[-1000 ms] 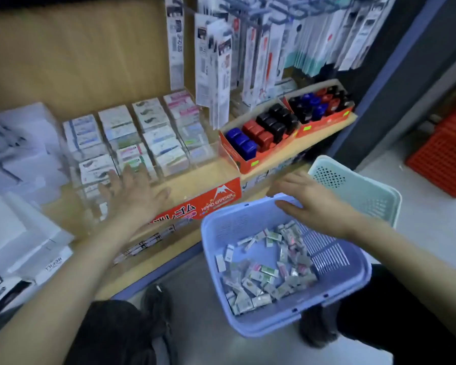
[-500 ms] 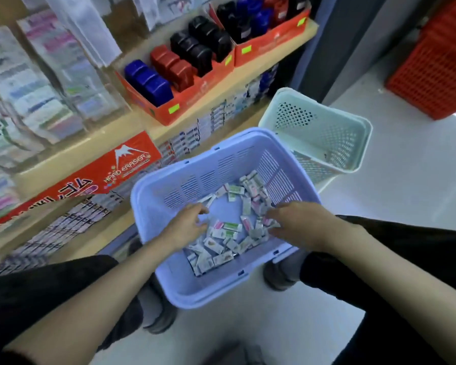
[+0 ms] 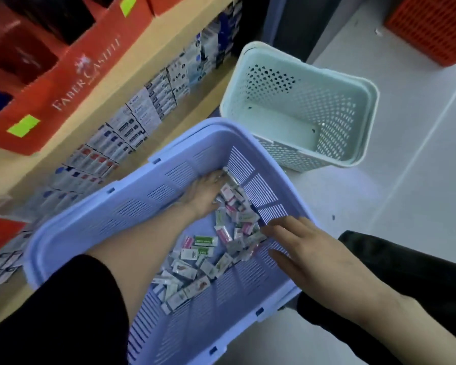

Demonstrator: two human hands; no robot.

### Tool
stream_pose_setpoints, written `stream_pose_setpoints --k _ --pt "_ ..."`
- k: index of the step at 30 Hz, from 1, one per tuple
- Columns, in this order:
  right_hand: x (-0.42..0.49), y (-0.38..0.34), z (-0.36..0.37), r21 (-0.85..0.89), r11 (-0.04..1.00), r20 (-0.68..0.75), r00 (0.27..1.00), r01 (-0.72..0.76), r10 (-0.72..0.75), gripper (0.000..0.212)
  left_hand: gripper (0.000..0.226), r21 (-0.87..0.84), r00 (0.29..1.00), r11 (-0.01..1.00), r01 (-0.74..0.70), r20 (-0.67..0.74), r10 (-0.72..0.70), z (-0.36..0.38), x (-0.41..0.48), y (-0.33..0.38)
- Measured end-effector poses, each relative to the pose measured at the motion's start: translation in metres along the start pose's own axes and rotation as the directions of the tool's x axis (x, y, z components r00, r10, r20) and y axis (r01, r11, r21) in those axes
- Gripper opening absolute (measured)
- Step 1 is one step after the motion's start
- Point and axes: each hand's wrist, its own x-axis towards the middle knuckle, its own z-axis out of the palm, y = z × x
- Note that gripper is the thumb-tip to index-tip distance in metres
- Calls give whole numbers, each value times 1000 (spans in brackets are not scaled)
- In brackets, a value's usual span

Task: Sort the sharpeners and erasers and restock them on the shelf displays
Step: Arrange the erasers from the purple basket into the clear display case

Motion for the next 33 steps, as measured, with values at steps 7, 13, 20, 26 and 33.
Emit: stream_pose_setpoints --k 7,13,20,26,33 --pt "9 9 -4 698 638 119 931 -326 345 26 79 -81 996 996 42 -80 -48 13 15 1" --pt "4 7 10 283 928 83 970 -241 227 30 88 -78 983 986 150 -99 -158 18 21 8" --pt "1 10 18 158 970 110 980 -185 169 31 74 -129 993 985 115 31 -112 28 22 11" --pt "1 10 18 118 979 127 981 -164 149 31 67 -65 976 984 164 158 -152 16 33 12" --pt "2 10 18 100 980 154 976 -171 154 28 66 -268 965 927 261 114 -238 23 9 25"
